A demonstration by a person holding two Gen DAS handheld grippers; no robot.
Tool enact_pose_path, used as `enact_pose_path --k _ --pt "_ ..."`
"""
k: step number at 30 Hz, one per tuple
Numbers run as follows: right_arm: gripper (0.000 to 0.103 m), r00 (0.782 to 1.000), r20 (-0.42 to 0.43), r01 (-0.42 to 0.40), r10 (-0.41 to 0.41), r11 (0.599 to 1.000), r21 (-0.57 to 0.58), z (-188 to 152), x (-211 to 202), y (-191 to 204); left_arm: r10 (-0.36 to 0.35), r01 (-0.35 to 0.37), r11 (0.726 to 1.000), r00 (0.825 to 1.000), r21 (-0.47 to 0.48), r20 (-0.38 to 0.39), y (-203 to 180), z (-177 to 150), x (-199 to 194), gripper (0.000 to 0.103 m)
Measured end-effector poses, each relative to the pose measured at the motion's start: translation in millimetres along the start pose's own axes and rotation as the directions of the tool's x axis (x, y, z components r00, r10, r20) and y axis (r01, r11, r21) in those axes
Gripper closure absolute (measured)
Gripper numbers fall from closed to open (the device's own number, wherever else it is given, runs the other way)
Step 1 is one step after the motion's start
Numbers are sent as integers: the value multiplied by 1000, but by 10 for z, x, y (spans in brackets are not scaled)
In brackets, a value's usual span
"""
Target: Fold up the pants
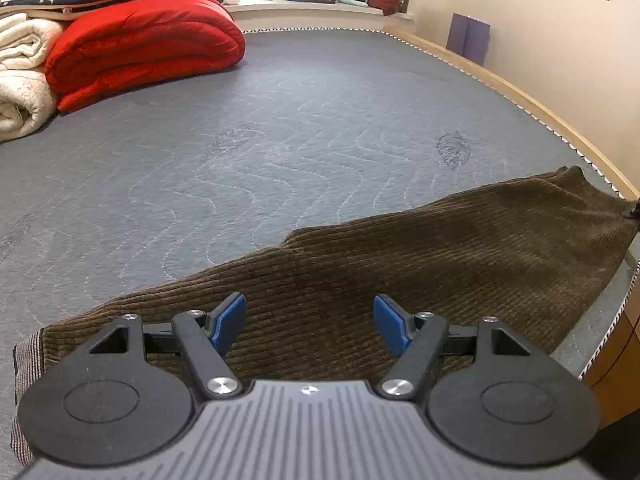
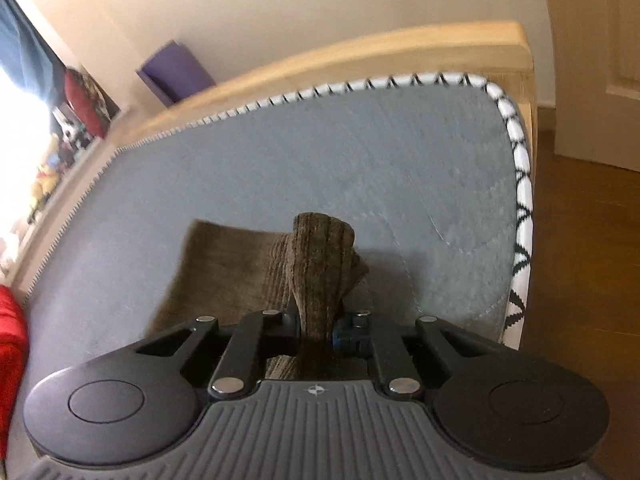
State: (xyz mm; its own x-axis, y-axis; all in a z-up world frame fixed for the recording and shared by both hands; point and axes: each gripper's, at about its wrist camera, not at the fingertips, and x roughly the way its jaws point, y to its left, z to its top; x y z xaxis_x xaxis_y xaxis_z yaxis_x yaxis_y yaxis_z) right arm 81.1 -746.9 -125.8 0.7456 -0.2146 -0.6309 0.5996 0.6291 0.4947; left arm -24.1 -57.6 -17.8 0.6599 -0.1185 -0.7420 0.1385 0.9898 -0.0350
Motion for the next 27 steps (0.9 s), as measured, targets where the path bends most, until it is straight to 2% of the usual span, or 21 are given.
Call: enact_pose_path --k 3,5,6,8,10,13,15,16,18,19,21,22,23,24,25,26,27 --pt "91 998 61 -13 19 996 -89 -20 -283 291 -3 3 1000 1000 -9 7 21 -11 -44 27" --pt "91 991 129 -10 42 970 -242 -117 -543 637 -4 5 1000 1000 -20 11 52 -20 -83 27" --pt "91 984 166 -2 61 941 -339 -209 -684 840 -7 8 1000 1000 -27 13 69 -23 -106 27" --pt "91 966 222 7 135 840 -543 -512 -1018 1299 -10 11 999 1000 -36 22 110 -33 -163 27" --pt "91 943 228 -22 243 729 -685 -904 -1366 1687 -9 10 999 999 -45 31 156 -46 -228 27" --pt "91 905 154 -98 396 548 -831 -1606 -1839 2127 -3 5 998 999 -69 32 260 -90 -307 27" --pt "91 885 70 -149 460 424 -893 -2118 -2079 2308 1 1 996 1000 -84 27 335 -127 -356 27" --pt "91 877 11 -176 479 344 -922 -2409 -2177 2382 5 -3 996 1000 -90 23 377 -148 -380 27" --pt "90 879 -161 -259 450 166 -952 -3041 -2261 2468 10 -9 995 1000 -103 14 462 -186 -415 27" --pt "89 883 -248 -311 400 100 -945 -3315 -2249 2477 10 -9 994 1000 -109 9 502 -205 -425 27" --pt "88 876 -397 -414 273 8 -910 -3767 -2170 2419 9 -10 992 1000 -124 -6 588 -243 -442 26" --pt "88 865 -472 -474 171 -35 -880 -3972 -2108 2392 12 -14 991 1000 -132 -13 623 -258 -446 26" --pt "82 851 -518 -513 85 -72 -855 -4137 -2074 2368 14 -17 990 1000 -139 -20 661 -269 -451 26" --pt "80 860 -505 -497 70 -105 -861 -4225 -2098 2342 14 -18 989 1000 -147 -27 706 -283 -458 26" --pt "75 868 -486 -472 100 -140 -871 -4244 -2159 2332 13 -18 988 999 -151 -33 736 -299 -462 26" --pt "73 860 -501 -487 99 -134 -863 -4208 -2180 2361 12 -18 988 999 -152 -39 765 -312 -469 26" --pt "73 845 -525 -519 98 -85 -851 -4121 -2182 2407 17 -23 989 999 -149 -47 800 -332 -473 25"
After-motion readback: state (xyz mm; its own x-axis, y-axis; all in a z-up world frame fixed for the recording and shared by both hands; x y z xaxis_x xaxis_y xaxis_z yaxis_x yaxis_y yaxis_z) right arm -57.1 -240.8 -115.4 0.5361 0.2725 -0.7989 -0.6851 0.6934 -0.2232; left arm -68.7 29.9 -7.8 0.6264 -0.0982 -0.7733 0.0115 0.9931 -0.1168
